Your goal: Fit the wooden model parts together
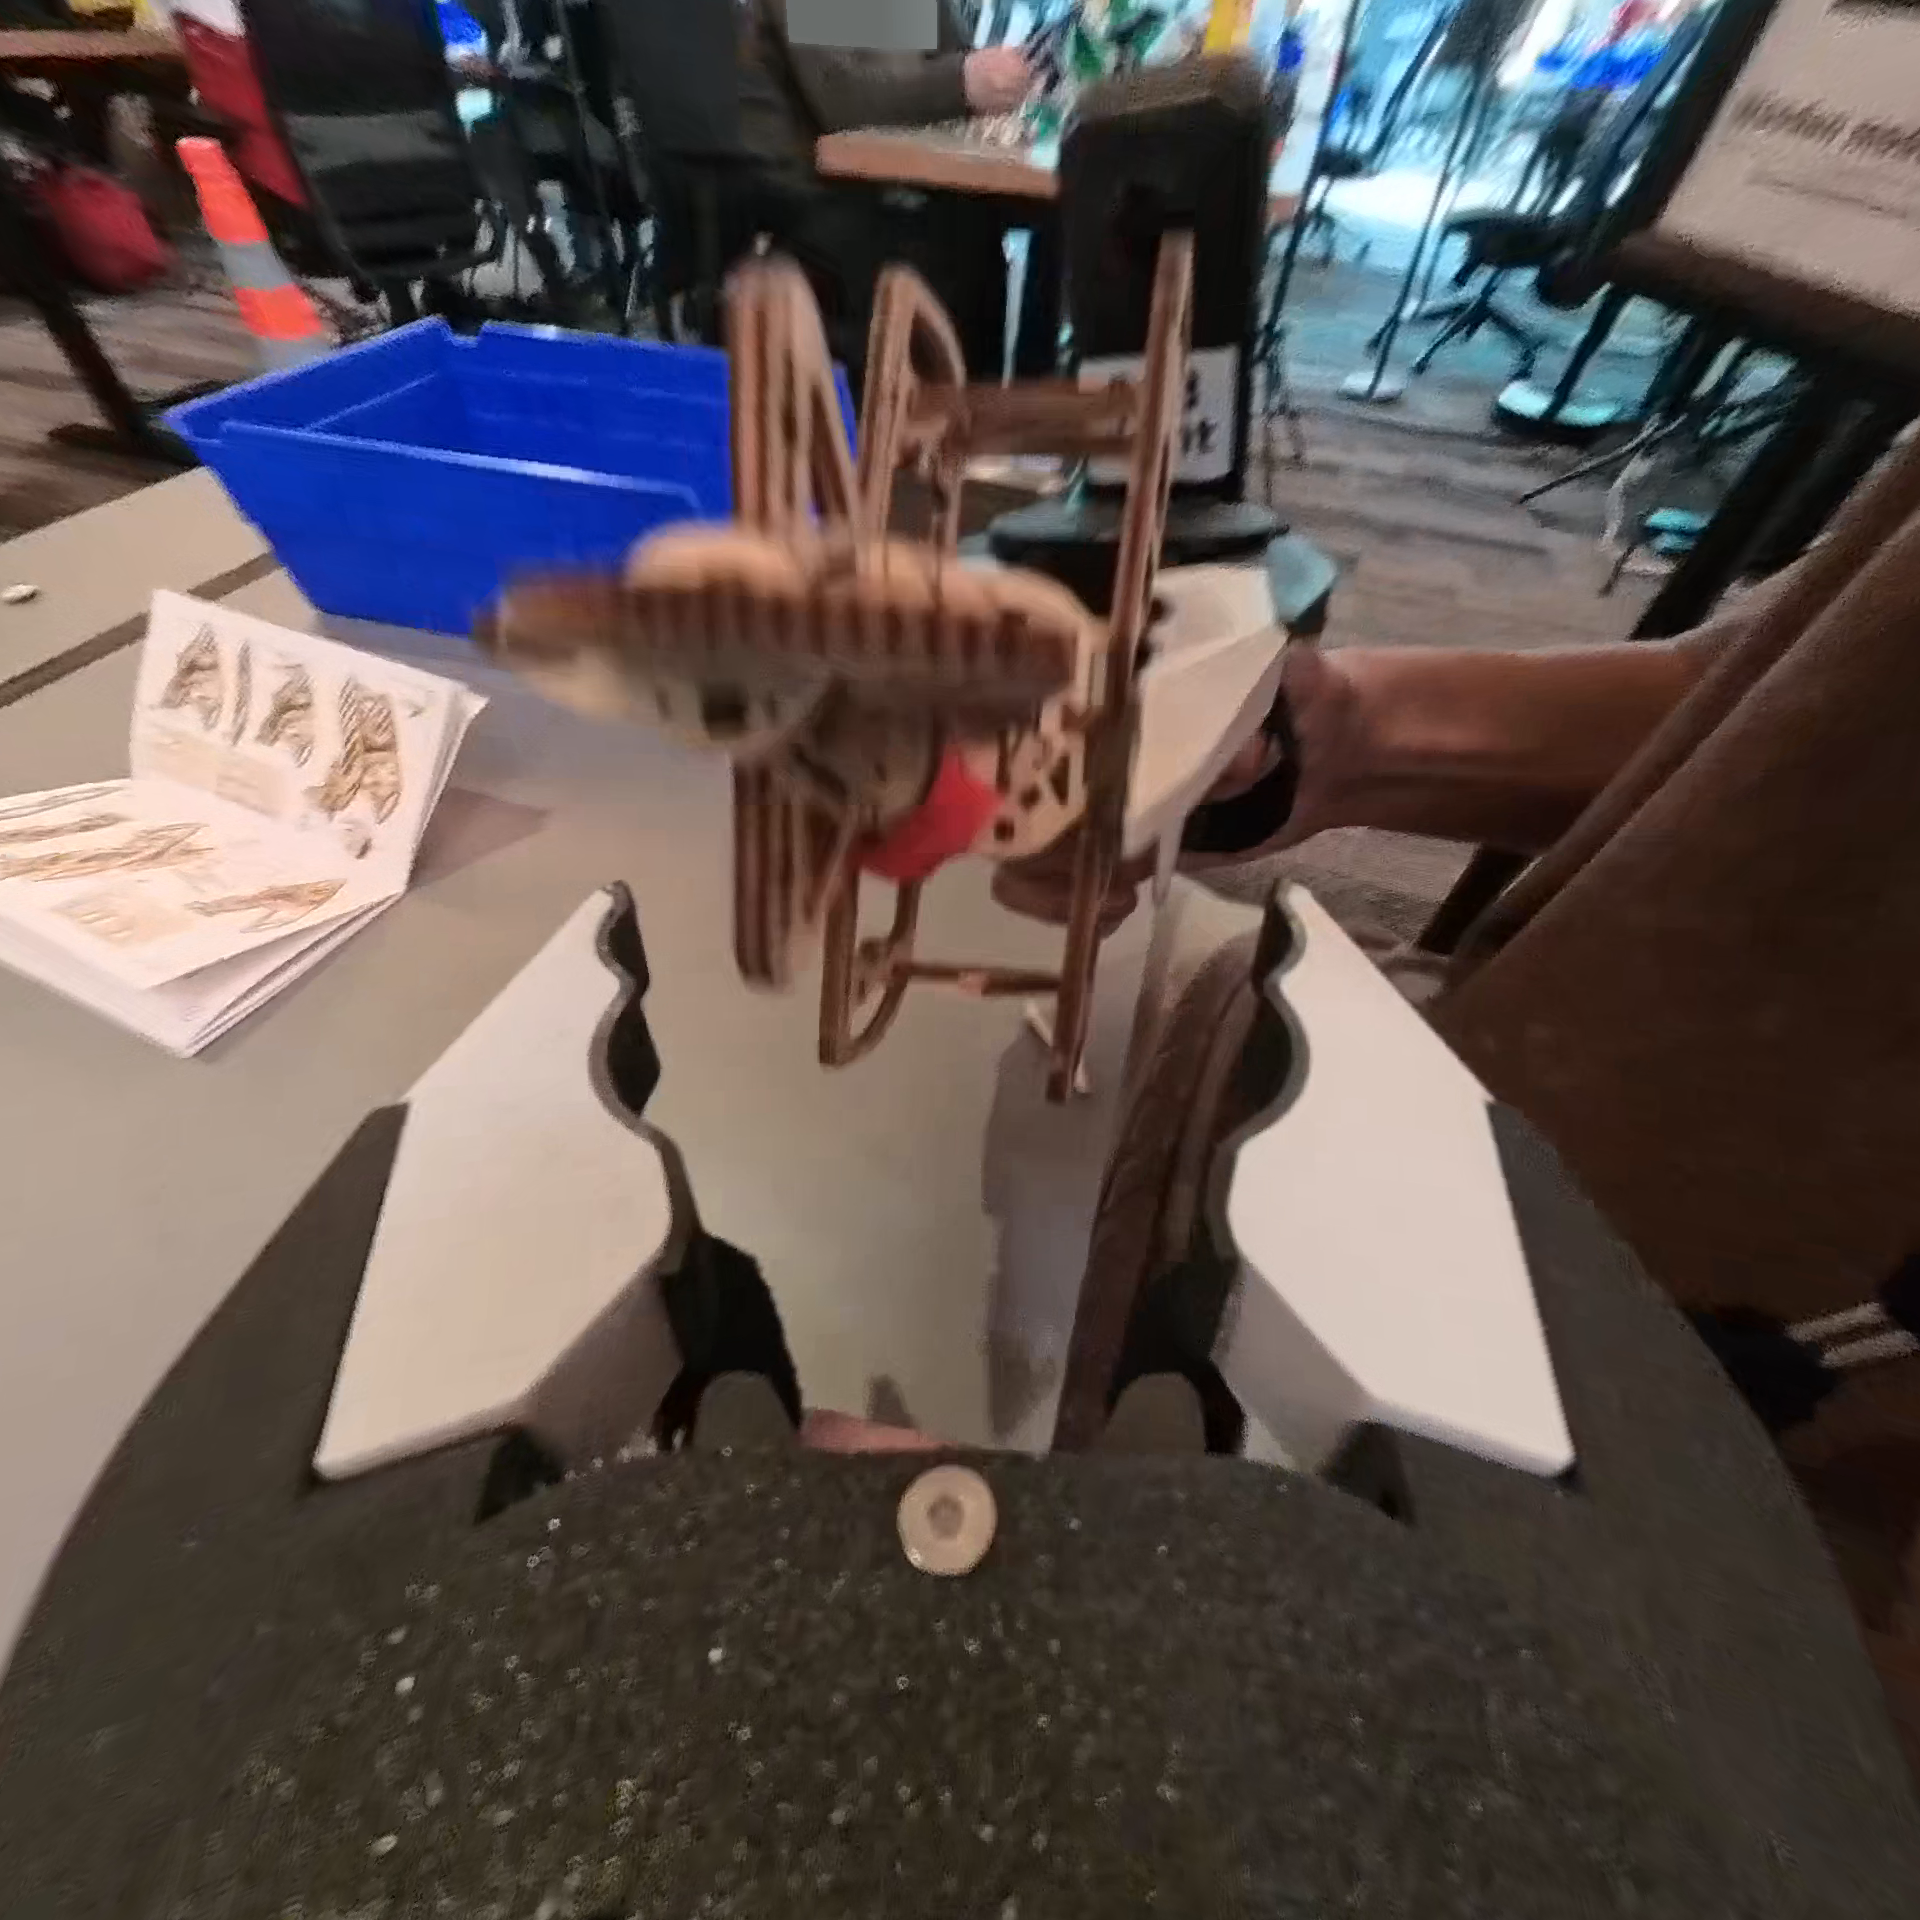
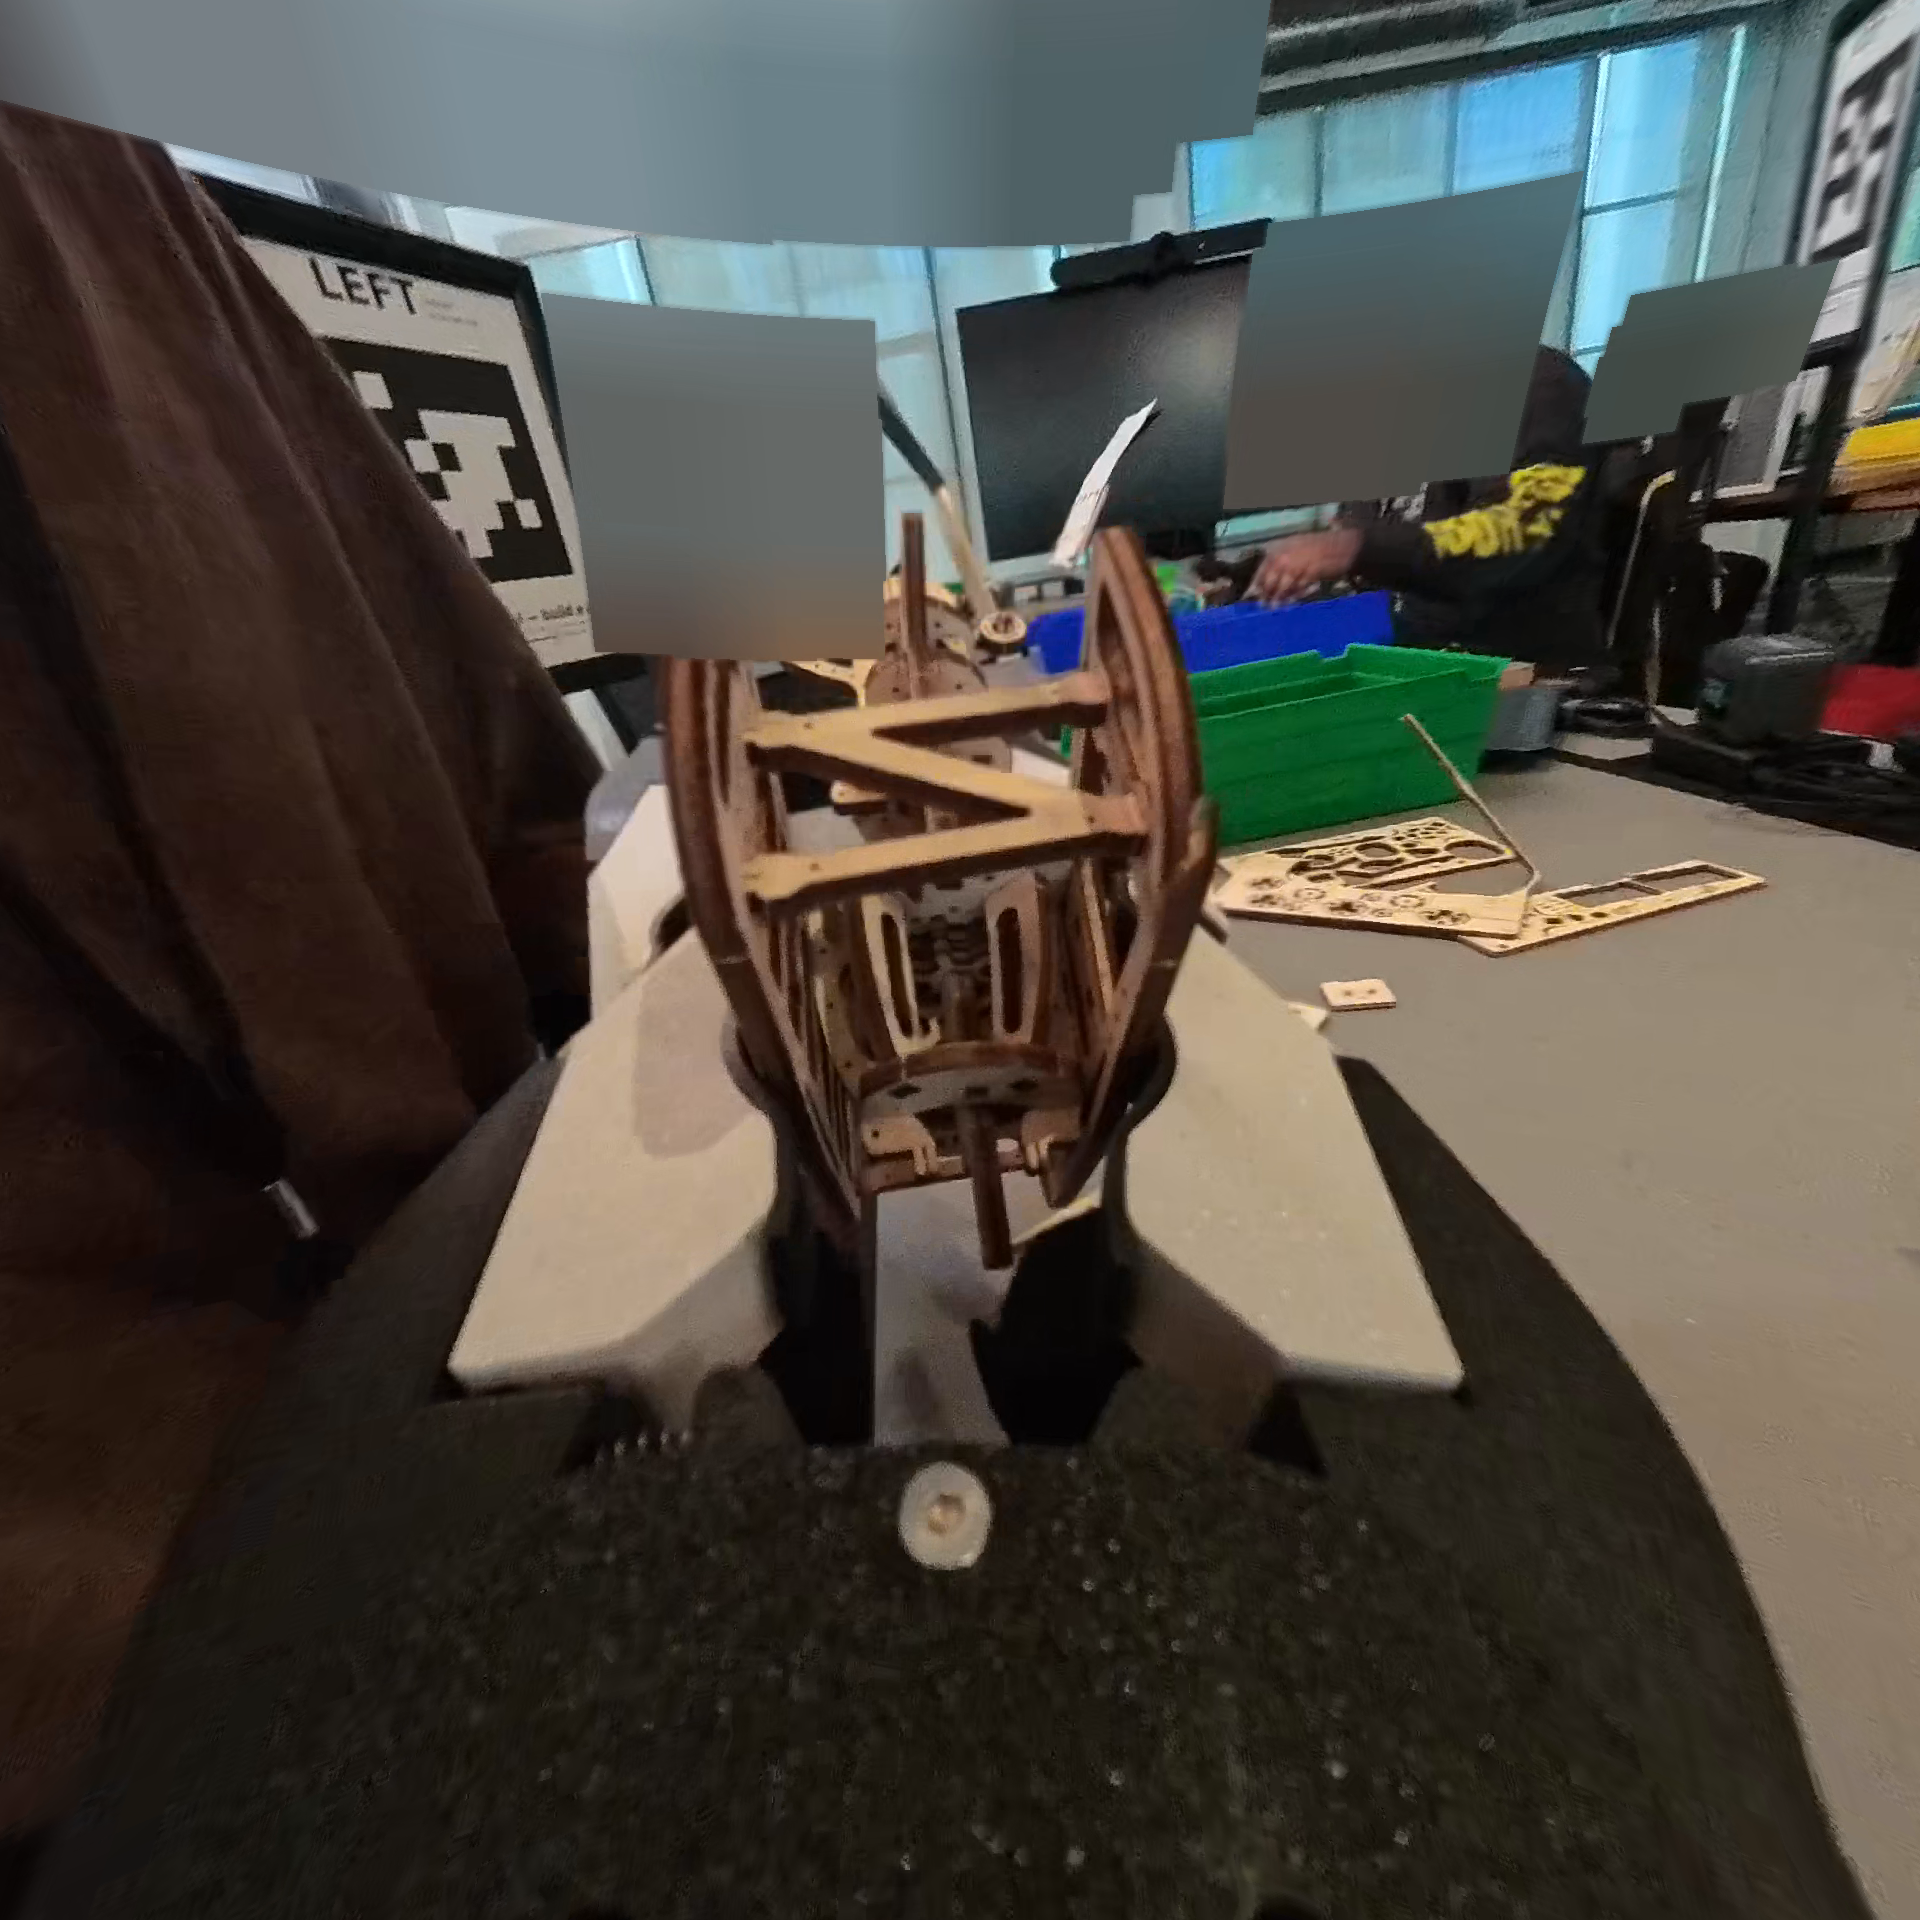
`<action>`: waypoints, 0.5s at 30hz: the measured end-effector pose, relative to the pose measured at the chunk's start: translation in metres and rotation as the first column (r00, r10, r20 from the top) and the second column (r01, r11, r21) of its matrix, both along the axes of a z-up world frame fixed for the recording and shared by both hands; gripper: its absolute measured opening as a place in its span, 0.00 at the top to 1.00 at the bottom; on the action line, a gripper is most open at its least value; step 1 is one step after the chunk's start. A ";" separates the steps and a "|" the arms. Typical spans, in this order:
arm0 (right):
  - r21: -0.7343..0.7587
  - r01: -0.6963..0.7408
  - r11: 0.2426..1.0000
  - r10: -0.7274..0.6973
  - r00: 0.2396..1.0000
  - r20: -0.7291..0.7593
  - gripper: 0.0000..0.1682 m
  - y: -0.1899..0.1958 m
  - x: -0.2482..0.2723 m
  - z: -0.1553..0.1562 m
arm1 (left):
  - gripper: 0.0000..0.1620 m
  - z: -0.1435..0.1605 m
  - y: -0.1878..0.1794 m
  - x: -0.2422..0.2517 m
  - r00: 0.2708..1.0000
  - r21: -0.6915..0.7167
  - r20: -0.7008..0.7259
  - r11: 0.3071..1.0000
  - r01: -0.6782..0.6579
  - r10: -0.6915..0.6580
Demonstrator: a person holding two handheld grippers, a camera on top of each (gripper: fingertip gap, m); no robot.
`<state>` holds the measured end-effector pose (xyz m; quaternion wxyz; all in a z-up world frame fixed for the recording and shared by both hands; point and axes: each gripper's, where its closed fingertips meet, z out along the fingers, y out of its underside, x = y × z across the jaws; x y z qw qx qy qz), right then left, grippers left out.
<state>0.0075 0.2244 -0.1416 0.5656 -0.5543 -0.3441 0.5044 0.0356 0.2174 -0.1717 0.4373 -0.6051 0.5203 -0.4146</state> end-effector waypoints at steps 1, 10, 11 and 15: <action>0.015 -0.020 1.000 0.020 1.000 0.017 0.65 -0.004 -0.004 0.000 | 0.31 0.006 -0.003 0.003 0.999 -0.013 0.039 1.000 0.013 -0.012; 0.013 -0.116 0.993 0.113 0.984 0.139 0.65 -0.033 -0.034 -0.019 | 0.38 0.004 -0.035 0.003 0.979 -0.093 0.097 0.978 0.188 -0.179; -0.009 -0.117 0.993 0.117 0.983 0.138 0.65 -0.033 -0.035 -0.020 | 0.38 0.002 -0.036 0.003 0.979 -0.110 0.094 0.976 0.189 -0.179; -0.012 -0.100 0.995 0.100 0.986 0.132 0.65 -0.034 -0.036 -0.021 | 0.38 0.001 -0.038 0.000 0.977 -0.111 0.093 0.973 0.204 -0.194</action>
